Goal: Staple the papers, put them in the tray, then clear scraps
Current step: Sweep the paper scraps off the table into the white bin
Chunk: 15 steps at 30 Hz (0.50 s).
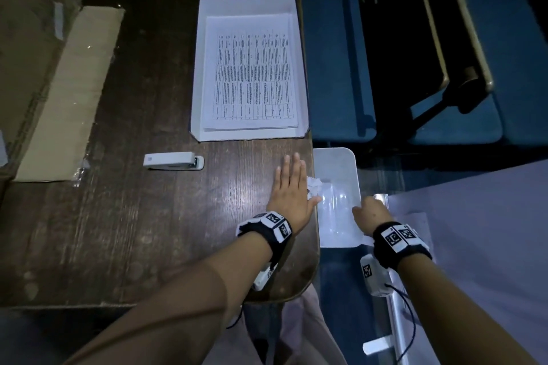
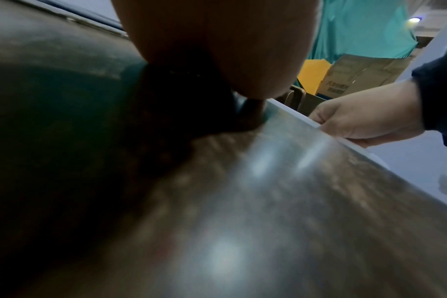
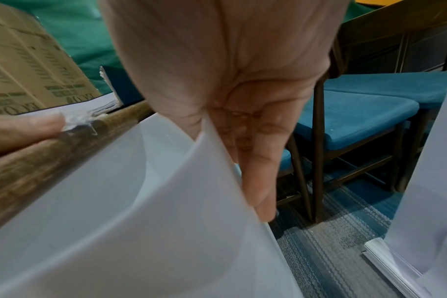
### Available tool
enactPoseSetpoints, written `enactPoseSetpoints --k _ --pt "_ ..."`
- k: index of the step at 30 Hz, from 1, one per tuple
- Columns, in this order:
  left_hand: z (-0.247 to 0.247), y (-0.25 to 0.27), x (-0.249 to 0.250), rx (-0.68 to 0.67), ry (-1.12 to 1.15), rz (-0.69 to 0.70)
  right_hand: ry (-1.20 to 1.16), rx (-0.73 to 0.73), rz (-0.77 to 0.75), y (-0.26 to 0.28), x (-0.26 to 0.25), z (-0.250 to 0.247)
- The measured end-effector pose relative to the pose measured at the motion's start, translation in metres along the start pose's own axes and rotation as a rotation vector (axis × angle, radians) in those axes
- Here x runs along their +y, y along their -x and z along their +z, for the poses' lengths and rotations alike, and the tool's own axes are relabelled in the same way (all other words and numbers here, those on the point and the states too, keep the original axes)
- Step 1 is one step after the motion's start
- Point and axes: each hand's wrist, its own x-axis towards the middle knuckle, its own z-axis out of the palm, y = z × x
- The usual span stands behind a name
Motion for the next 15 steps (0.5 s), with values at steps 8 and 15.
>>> enactPoseSetpoints --k 8,15 --pt "-0.001 -0.008 0.031 -0.070 0.030 0.217 -0.008 -0.008 -0.010 -0.001 0.007 0.007" --pt "-0.022 0.053 -0.061 0.007 0.149 0.055 -0.001 -0.001 -0.028 0.002 0.010 0.012"
